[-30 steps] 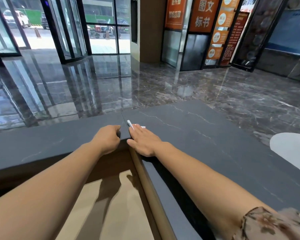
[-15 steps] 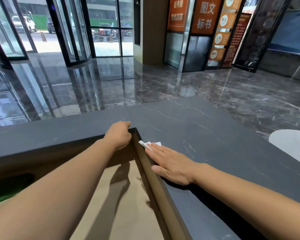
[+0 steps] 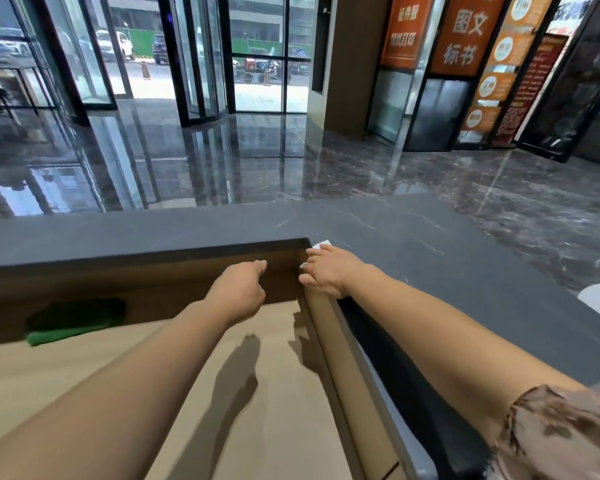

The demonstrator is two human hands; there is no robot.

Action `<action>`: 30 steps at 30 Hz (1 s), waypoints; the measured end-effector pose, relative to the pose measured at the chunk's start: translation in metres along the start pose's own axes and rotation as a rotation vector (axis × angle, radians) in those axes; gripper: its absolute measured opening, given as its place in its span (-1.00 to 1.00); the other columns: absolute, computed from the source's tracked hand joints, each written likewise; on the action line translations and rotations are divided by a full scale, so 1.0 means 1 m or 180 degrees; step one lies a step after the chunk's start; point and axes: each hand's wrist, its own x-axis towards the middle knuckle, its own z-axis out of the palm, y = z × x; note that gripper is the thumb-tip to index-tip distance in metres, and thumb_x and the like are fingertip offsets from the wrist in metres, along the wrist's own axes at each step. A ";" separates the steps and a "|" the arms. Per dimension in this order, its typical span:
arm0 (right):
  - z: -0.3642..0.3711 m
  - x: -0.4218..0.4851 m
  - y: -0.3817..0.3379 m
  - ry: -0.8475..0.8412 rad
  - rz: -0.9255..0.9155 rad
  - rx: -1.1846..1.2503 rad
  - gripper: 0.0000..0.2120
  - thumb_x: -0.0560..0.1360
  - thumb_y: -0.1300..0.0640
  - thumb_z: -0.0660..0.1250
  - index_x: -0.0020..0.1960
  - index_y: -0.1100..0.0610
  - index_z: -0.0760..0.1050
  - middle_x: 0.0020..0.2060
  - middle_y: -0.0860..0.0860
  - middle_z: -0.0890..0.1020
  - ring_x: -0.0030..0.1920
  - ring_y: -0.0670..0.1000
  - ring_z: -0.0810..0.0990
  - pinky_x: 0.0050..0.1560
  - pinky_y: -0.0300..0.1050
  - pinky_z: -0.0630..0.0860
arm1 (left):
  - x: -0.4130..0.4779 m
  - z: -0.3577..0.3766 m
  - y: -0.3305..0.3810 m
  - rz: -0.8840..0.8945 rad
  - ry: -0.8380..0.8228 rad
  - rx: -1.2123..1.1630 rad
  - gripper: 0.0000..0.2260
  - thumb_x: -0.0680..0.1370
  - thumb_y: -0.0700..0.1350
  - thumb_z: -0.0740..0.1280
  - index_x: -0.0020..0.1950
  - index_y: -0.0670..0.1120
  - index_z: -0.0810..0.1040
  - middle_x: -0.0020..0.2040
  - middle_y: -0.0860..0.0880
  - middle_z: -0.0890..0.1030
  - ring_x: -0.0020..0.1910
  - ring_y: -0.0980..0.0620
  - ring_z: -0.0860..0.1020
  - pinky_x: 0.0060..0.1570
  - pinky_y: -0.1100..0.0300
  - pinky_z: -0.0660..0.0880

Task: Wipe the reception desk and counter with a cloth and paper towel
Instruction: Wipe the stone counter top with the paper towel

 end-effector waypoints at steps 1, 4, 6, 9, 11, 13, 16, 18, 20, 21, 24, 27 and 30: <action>0.002 -0.004 0.000 -0.0015 -0.0068 -0.0041 -0.46 0.67 -0.07 -0.14 0.34 0.17 0.48 0.37 0.07 0.47 0.51 0.06 0.17 0.48 -0.02 0.06 | -0.006 0.001 -0.003 -0.0031 -0.0051 -0.0012 -0.46 0.56 -0.37 0.12 0.53 -0.08 0.22 0.50 -0.05 0.31 0.48 -0.03 0.28 0.44 0.10 0.24; 0.007 -0.023 -0.004 0.0009 -0.0310 -0.0027 -0.45 0.67 -0.06 -0.15 0.24 0.12 0.55 0.29 0.04 0.54 0.46 0.03 0.25 0.46 -0.04 0.09 | -0.021 -0.001 -0.007 -0.0040 -0.0126 -0.0019 -0.46 0.56 -0.37 0.10 0.54 -0.09 0.21 0.51 -0.05 0.30 0.49 -0.03 0.27 0.46 0.10 0.23; 0.007 -0.041 -0.009 0.0011 -0.0351 0.0087 -0.45 0.68 -0.07 -0.15 0.22 0.14 0.57 0.26 0.04 0.55 0.44 0.02 0.28 0.48 -0.03 0.08 | -0.030 -0.002 -0.003 -0.0002 -0.0136 -0.0037 -0.47 0.57 -0.37 0.10 0.54 -0.10 0.21 0.51 -0.05 0.30 0.49 -0.04 0.26 0.46 0.10 0.22; 0.004 -0.070 -0.019 0.0022 -0.0305 0.0362 -0.42 0.67 -0.09 -0.12 0.04 0.20 0.60 0.23 0.10 0.55 0.39 0.05 0.36 0.49 0.03 0.13 | -0.039 -0.001 0.009 0.0101 -0.0161 0.0001 -0.48 0.57 -0.36 0.10 0.54 -0.11 0.21 0.51 -0.07 0.29 0.49 -0.05 0.26 0.46 0.10 0.22; 0.003 -0.096 -0.028 0.0049 -0.0290 0.0550 -0.45 0.67 -0.09 -0.09 -0.12 0.16 0.56 0.18 0.12 0.56 0.31 0.09 0.43 0.41 0.05 0.26 | -0.047 0.001 0.017 0.0170 -0.0218 -0.0027 -0.48 0.57 -0.36 0.10 0.53 -0.11 0.21 0.51 -0.07 0.29 0.49 -0.05 0.25 0.46 0.10 0.22; 0.003 -0.121 -0.036 0.0089 -0.0293 0.0692 -0.50 0.67 -0.09 -0.06 -0.19 0.12 0.50 0.08 0.08 0.56 0.23 0.09 0.46 0.29 0.05 0.37 | -0.055 0.005 0.024 0.0182 -0.0266 -0.0052 -0.48 0.57 -0.36 0.10 0.53 -0.11 0.21 0.51 -0.07 0.29 0.49 -0.06 0.26 0.45 0.10 0.23; 0.002 -0.155 -0.050 0.0145 -0.0307 0.0819 -0.55 0.67 -0.07 -0.04 -0.24 0.10 0.41 -0.11 -0.02 0.43 0.11 0.06 0.49 0.13 -0.04 0.42 | -0.068 0.012 0.033 0.0163 -0.0357 -0.0034 -0.48 0.57 -0.36 0.10 0.53 -0.12 0.21 0.51 -0.08 0.30 0.49 -0.07 0.27 0.45 0.09 0.25; 0.004 -0.176 -0.058 0.0171 -0.0266 0.0886 -0.56 0.67 -0.08 -0.03 -0.23 0.11 0.42 -0.11 -0.03 0.42 0.04 0.02 0.48 0.07 -0.08 0.41 | -0.078 0.016 0.038 0.0154 -0.0404 -0.0001 -0.49 0.57 -0.36 0.10 0.53 -0.13 0.21 0.50 -0.08 0.30 0.48 -0.08 0.27 0.44 0.08 0.27; 0.007 -0.196 -0.064 0.0163 -0.0269 0.0904 -0.56 0.66 -0.08 -0.03 -0.22 0.11 0.42 -0.06 0.01 0.48 0.07 0.02 0.50 0.04 -0.08 0.42 | -0.088 0.020 0.045 0.0143 -0.0440 0.0037 -0.49 0.58 -0.36 0.09 0.53 -0.13 0.22 0.50 -0.09 0.31 0.48 -0.08 0.28 0.43 0.08 0.27; 0.009 -0.205 -0.067 0.0146 -0.0267 0.0912 -0.56 0.66 -0.09 -0.03 -0.22 0.11 0.41 -0.01 0.03 0.51 0.11 0.04 0.51 0.03 -0.08 0.43 | -0.092 0.022 0.048 0.0149 -0.0459 0.0062 -0.49 0.57 -0.36 0.08 0.53 -0.13 0.22 0.50 -0.09 0.31 0.48 -0.09 0.28 0.43 0.08 0.28; 0.014 -0.229 -0.073 0.0109 -0.0262 0.0905 -0.51 0.66 -0.10 -0.04 -0.15 0.15 0.51 0.10 0.03 0.54 0.19 0.08 0.51 0.08 0.00 0.48 | -0.104 0.026 0.055 0.0139 -0.0517 0.0057 -0.49 0.56 -0.36 0.07 0.52 -0.12 0.24 0.49 -0.09 0.32 0.47 -0.10 0.29 0.42 0.08 0.29; 0.020 -0.242 -0.075 0.0132 -0.0316 0.0931 -0.50 0.66 -0.10 -0.05 0.09 0.16 0.58 0.18 0.03 0.56 0.28 0.07 0.48 0.16 0.05 0.48 | -0.110 0.027 0.060 0.0140 -0.0524 0.0091 -0.54 0.55 -0.35 0.07 0.46 -0.17 0.34 0.42 -0.14 0.42 0.41 -0.14 0.37 0.36 0.04 0.36; 0.028 -0.248 -0.075 0.0210 -0.0401 0.1086 -0.55 0.67 -0.08 -0.04 0.47 0.05 0.33 0.36 0.03 0.42 0.41 0.03 0.34 0.27 0.09 0.44 | -0.111 0.025 0.064 0.0111 -0.0447 0.0111 -0.56 0.55 -0.35 0.09 0.43 -0.17 0.37 0.38 -0.16 0.46 0.36 -0.16 0.42 0.32 0.02 0.41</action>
